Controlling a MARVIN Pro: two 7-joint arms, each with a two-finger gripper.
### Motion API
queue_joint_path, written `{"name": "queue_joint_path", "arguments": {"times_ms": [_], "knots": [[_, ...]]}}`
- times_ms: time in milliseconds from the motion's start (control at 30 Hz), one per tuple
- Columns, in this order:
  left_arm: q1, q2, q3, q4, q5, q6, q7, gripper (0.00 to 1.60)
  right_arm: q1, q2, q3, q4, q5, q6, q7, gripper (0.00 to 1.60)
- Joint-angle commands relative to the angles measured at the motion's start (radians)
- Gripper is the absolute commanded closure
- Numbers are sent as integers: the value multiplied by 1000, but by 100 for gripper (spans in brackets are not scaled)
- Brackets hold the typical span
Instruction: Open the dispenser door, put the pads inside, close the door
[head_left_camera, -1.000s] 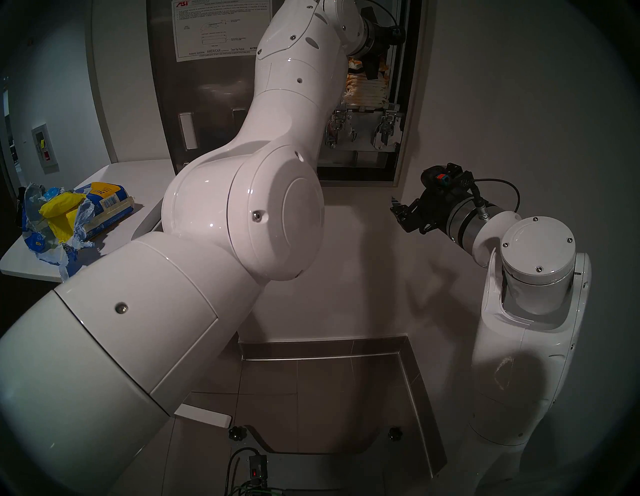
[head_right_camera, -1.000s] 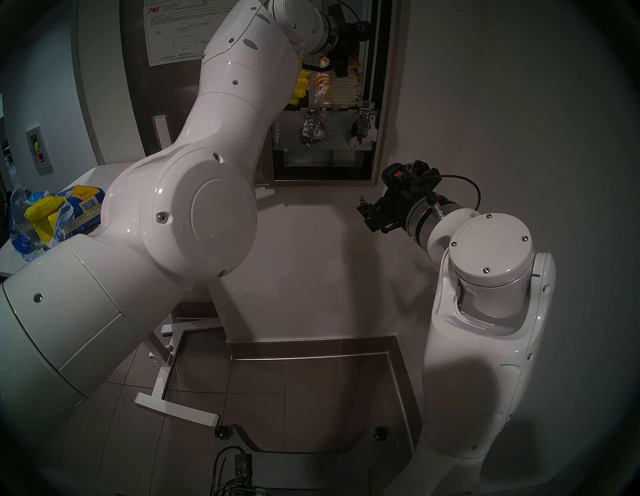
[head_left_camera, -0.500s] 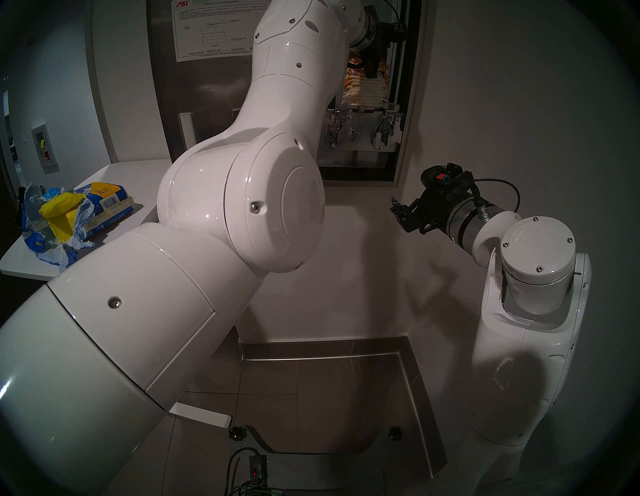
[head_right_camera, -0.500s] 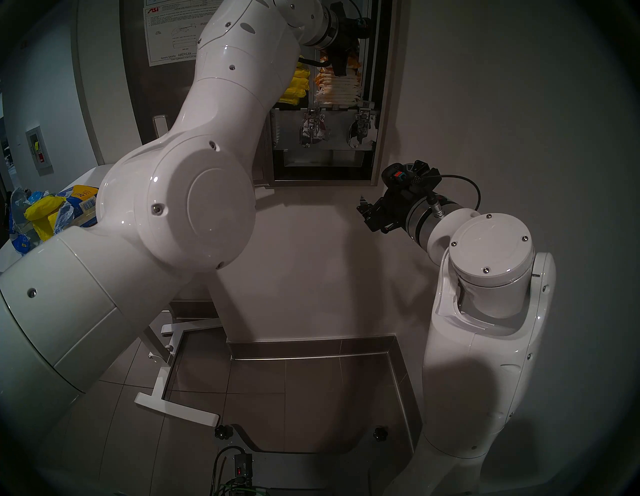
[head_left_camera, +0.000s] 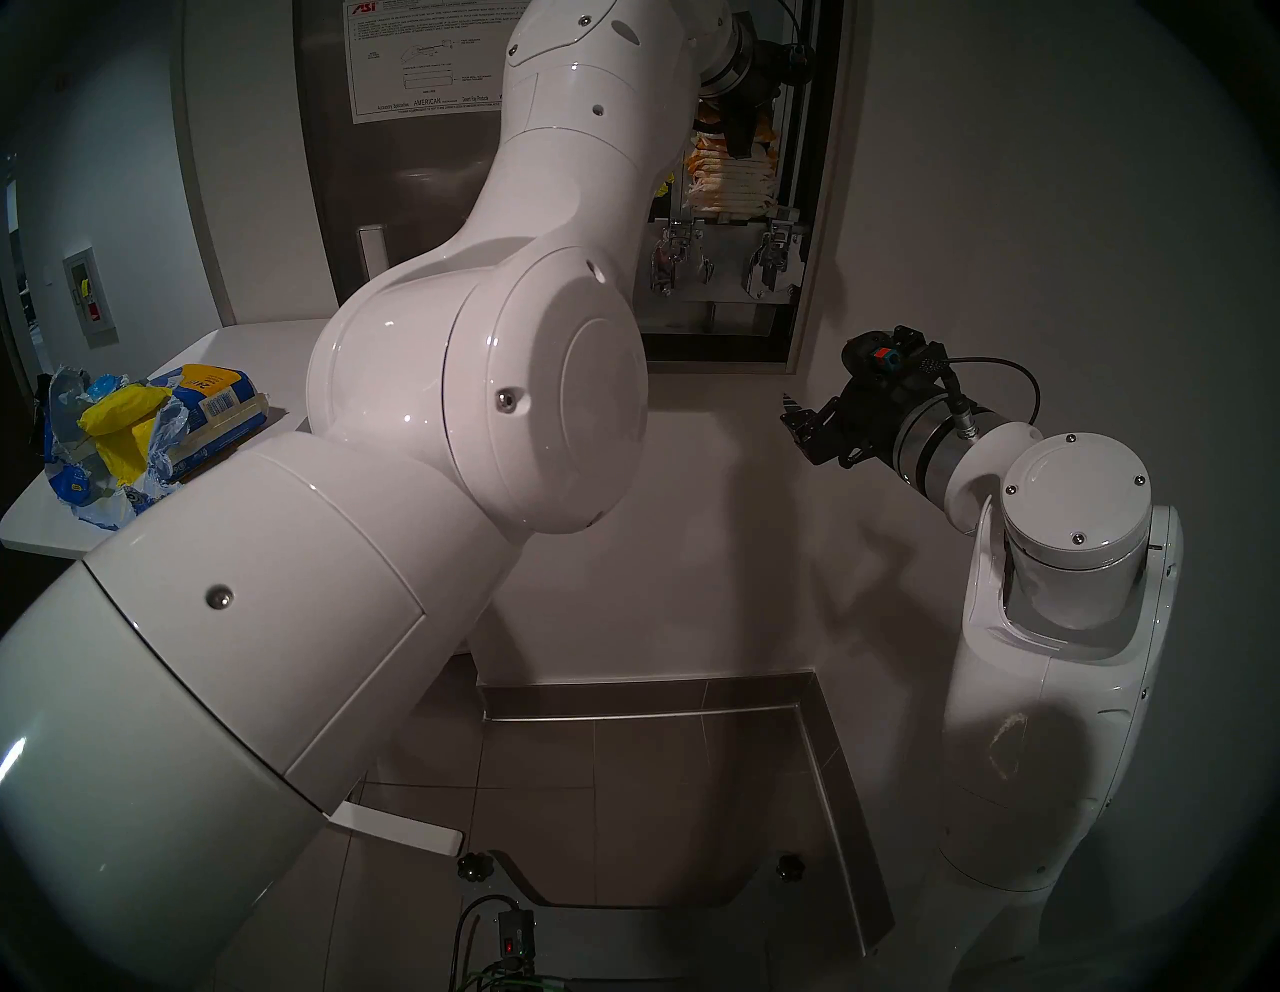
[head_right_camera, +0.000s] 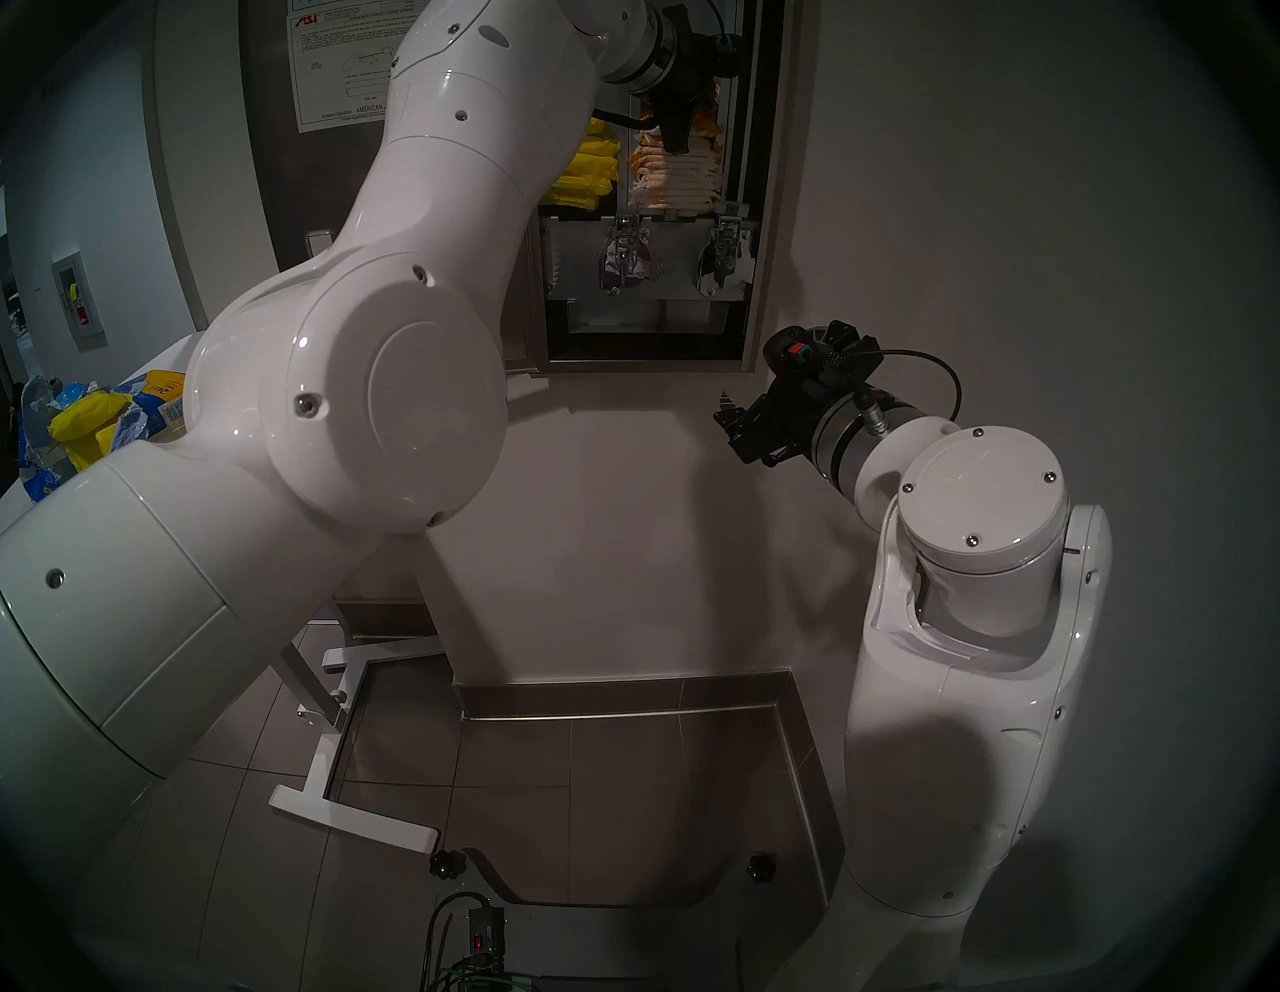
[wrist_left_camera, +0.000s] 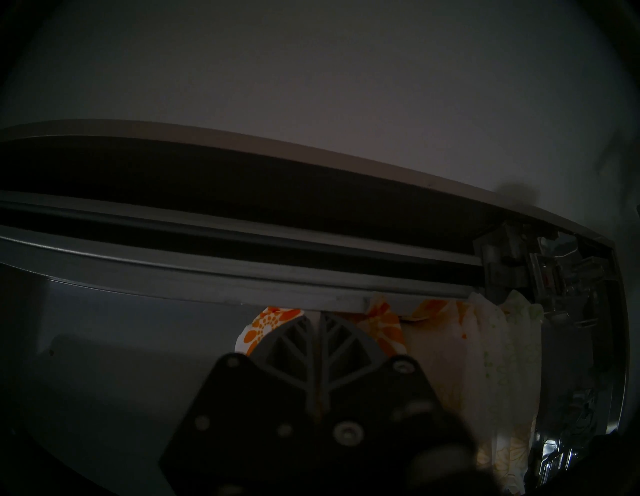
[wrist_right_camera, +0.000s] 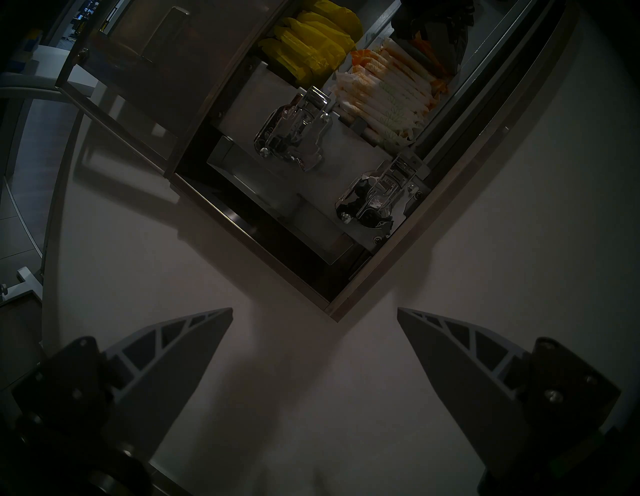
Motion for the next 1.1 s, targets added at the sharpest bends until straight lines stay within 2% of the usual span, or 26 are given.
{"name": "queue_joint_path", "arguments": {"times_ms": [0,467,600,1067], "knots": [[-59,-2,11,-1,2,-3,30,0,19,-1,-2,-30,-1,-1,-10,0],[-68,-5,13,-3,-6,3,55,0,19,-1,-2,-29,-1,-2,-10,0],[-72,-16,-14,-27,-35,17,17,0,19,0,-2,-29,-1,-2,-9,0],[-36,-14,-23,-184,-35,19,-134,0,19,-1,-2,-29,-1,-2,-9,0]]}}
